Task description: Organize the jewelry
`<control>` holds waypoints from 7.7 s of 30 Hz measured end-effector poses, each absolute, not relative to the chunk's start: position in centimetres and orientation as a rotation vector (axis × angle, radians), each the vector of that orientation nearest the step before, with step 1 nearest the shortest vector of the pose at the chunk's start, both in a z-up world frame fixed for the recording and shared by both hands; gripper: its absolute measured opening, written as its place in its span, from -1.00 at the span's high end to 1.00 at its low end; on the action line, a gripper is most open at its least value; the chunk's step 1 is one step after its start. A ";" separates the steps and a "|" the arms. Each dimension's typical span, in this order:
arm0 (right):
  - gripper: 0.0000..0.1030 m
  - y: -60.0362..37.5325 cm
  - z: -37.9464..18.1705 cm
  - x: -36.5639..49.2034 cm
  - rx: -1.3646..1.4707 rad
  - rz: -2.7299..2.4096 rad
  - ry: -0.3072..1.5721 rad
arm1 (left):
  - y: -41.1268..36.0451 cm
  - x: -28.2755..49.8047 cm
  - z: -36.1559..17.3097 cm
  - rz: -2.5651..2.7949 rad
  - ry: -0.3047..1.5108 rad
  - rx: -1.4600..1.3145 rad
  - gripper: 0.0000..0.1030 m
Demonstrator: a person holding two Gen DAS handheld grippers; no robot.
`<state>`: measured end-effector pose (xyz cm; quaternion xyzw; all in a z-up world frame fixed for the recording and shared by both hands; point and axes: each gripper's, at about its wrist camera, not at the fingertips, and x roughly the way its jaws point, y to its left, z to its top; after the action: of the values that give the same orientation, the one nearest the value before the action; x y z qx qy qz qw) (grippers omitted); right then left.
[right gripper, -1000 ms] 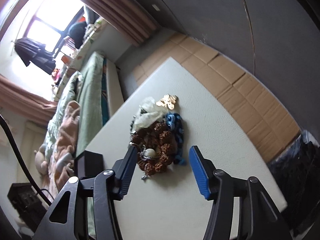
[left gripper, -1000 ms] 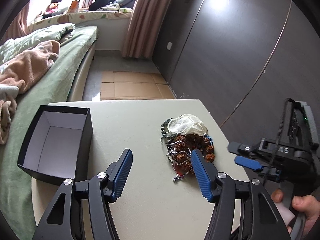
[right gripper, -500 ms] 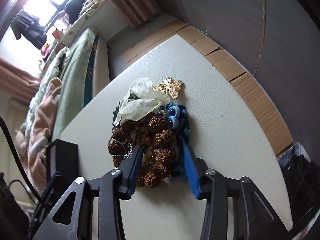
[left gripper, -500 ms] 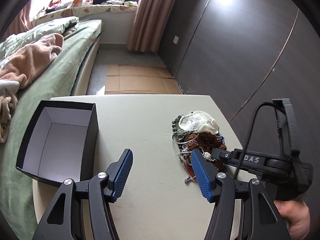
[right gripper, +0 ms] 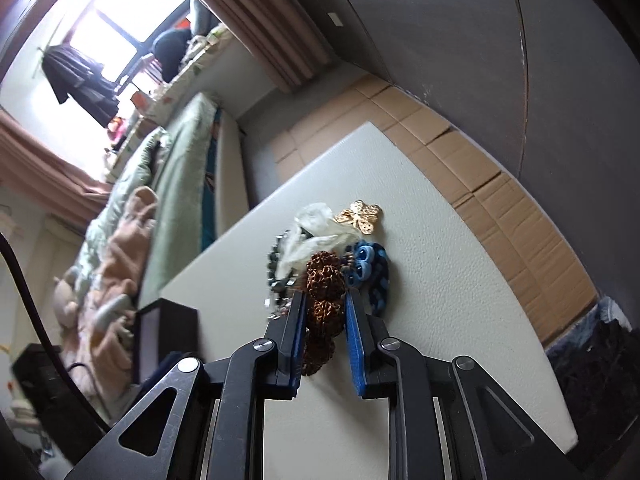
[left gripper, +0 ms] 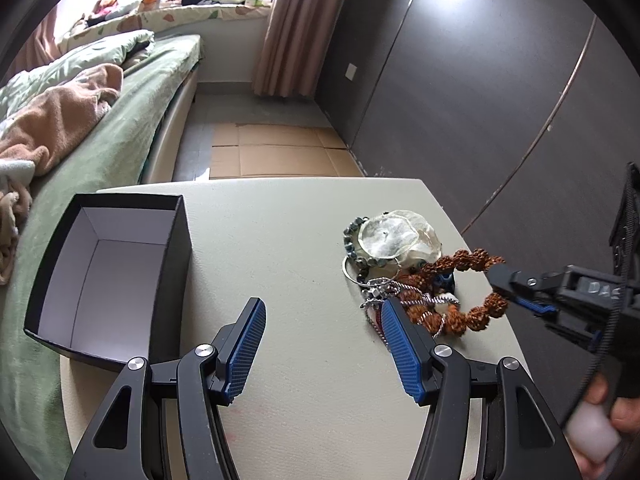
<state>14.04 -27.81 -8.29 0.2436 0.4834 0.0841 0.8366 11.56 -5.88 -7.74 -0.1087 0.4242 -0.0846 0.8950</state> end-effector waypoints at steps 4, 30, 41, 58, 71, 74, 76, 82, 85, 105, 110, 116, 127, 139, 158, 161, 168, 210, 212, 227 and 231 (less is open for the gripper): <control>0.60 -28.0 -7.5 13.7 0.572 0.242 1.020 | -6.3 11.8 -7.9 -0.183 0.885 -0.214 -0.20; 0.60 -31.1 -2.0 12.0 0.636 0.263 0.822 | -11.4 14.0 -11.1 -0.230 0.933 -0.071 -0.20; 0.60 -31.8 -3.1 13.1 0.646 0.241 0.862 | -11.1 16.4 -12.4 -0.263 0.931 -0.148 0.37; 0.60 -31.0 -3.5 12.8 0.612 0.230 0.890 | -9.3 12.9 -8.0 -0.300 0.836 -0.200 0.71; 0.60 -28.6 -3.6 12.2 0.588 0.254 0.883 | -4.7 9.3 -1.0 -0.277 0.655 -0.300 0.71; 0.60 -27.6 -3.7 12.4 0.584 0.268 0.873 | -3.4 8.6 0.9 -0.272 0.627 -0.329 0.71; 0.60 -27.1 -3.8 12.6 0.585 0.278 0.870 | -2.6 8.1 2.3 -0.255 0.605 -0.316 0.71; 0.60 -25.6 -4.4 13.2 0.591 0.291 0.876 | -1.1 6.9 7.7 -0.213 0.529 -0.233 0.72; 0.60 -25.4 -4.9 13.6 0.598 0.286 0.885 | -1.0 6.2 10.4 -0.197 0.482 -0.189 0.71; 0.60 -24.4 -6.1 14.6 0.589 0.285 0.932 | 2.4 5.4 21.3 -0.068 0.291 -0.040 0.71; 0.60 -23.8 -6.1 14.7 0.573 0.288 0.934 | 3.2 6.0 20.8 -0.064 0.295 -0.051 0.71; 0.60 -23.2 -6.3 14.8 0.554 0.290 0.951 | 5.0 7.3 16.1 -0.026 0.351 -0.103 0.71; 0.60 -21.9 -5.9 14.5 0.515 0.314 0.943 | 8.6 8.7 3.9 -0.015 0.542 -0.385 0.71; 0.60 -17.5 -4.2 12.8 0.505 0.495 0.818 | 11.1 10.9 -3.9 -0.011 0.836 -0.613 0.07; 0.60 -8.3 -4.1 13.9 0.465 0.602 0.756 | 15.8 8.7 -2.6 0.049 0.754 -0.676 -0.47; 0.60 -7.3 -4.9 14.1 0.431 0.572 0.773 | 15.7 8.7 -2.5 0.048 0.754 -0.675 -0.47; 0.15 -5.3 -6.3 13.8 0.414 0.669 0.863 | 15.1 8.6 -2.2 0.043 0.746 -0.660 -0.47; -0.38 -26.7 -8.6 14.0 0.717 0.087 1.022 | -1.2 12.3 -4.2 -0.189 0.813 -0.392 -0.42; -0.37 -27.2 -8.8 14.1 0.737 0.075 1.029 | -2.3 12.9 -4.6 -0.214 0.827 -0.366 -0.32; 0.03 -31.8 -12.3 15.7 0.978 0.021 1.085 | -9.9 16.5 -8.8 -0.345 0.905 -0.173 0.43; 0.03 -32.5 -12.7 16.0 1.037 0.023 1.081 | -11.1 17.1 -9.9 -0.367 0.914 -0.139 0.51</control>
<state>16.04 -32.53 -12.66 0.4713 0.4915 0.0102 0.7322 17.13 -11.08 -9.92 -0.0665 0.4383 -0.1760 0.8789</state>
